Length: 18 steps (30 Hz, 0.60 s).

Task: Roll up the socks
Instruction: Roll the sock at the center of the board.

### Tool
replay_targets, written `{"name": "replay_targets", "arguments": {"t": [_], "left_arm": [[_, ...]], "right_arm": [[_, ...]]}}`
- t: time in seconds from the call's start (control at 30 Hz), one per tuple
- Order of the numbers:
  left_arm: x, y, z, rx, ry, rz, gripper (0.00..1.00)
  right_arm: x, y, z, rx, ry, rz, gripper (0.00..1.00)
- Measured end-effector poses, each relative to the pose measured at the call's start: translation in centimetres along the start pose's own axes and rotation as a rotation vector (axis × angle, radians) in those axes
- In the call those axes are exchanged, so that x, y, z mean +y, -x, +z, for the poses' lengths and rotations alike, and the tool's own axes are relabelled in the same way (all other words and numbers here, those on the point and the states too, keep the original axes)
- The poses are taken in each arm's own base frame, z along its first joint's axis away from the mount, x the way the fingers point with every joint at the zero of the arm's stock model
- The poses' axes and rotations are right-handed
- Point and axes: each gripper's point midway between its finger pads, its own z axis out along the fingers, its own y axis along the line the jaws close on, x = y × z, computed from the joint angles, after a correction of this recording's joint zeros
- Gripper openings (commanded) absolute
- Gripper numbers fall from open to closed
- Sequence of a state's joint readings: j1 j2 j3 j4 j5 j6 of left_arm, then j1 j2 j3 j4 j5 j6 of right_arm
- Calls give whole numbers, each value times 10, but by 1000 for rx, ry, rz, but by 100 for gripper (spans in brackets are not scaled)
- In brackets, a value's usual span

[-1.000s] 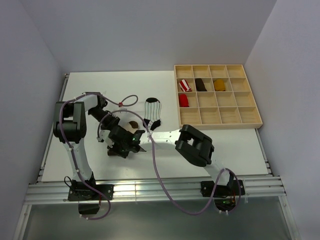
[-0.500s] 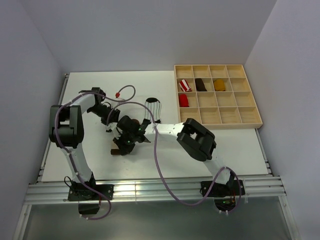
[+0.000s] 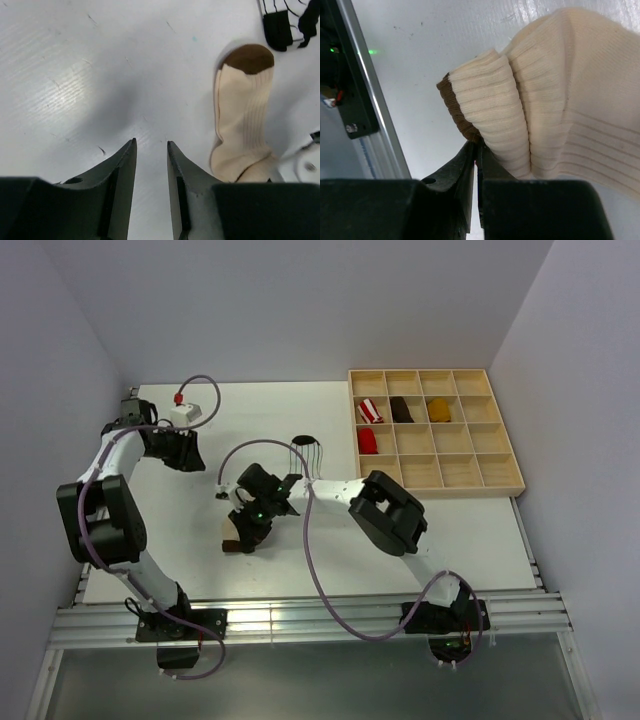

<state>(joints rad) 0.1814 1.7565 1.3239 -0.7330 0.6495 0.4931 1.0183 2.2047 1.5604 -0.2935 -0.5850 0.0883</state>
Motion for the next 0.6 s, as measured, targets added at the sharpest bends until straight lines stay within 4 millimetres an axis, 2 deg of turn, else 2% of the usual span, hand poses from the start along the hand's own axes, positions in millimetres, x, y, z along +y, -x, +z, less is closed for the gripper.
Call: {"name": "replay_targets", "arguments": {"t": [0.17,0.27,0.4,0.6], "left_arm": [[-14,-8,-16,-13,-1,123,39],[-24,-21,-21,-2,-13,205,41],[-45,-49,-28,4,-27,304,48],[-72,-64,-35,-39,-48,453,53]], "right_arm": [[0,2,0,38,66,73,2],[0,3,0,53,112,120,2],[-1,1,-4,64,175,187,3],[0,-1,-9,79,248,267,4]]}}
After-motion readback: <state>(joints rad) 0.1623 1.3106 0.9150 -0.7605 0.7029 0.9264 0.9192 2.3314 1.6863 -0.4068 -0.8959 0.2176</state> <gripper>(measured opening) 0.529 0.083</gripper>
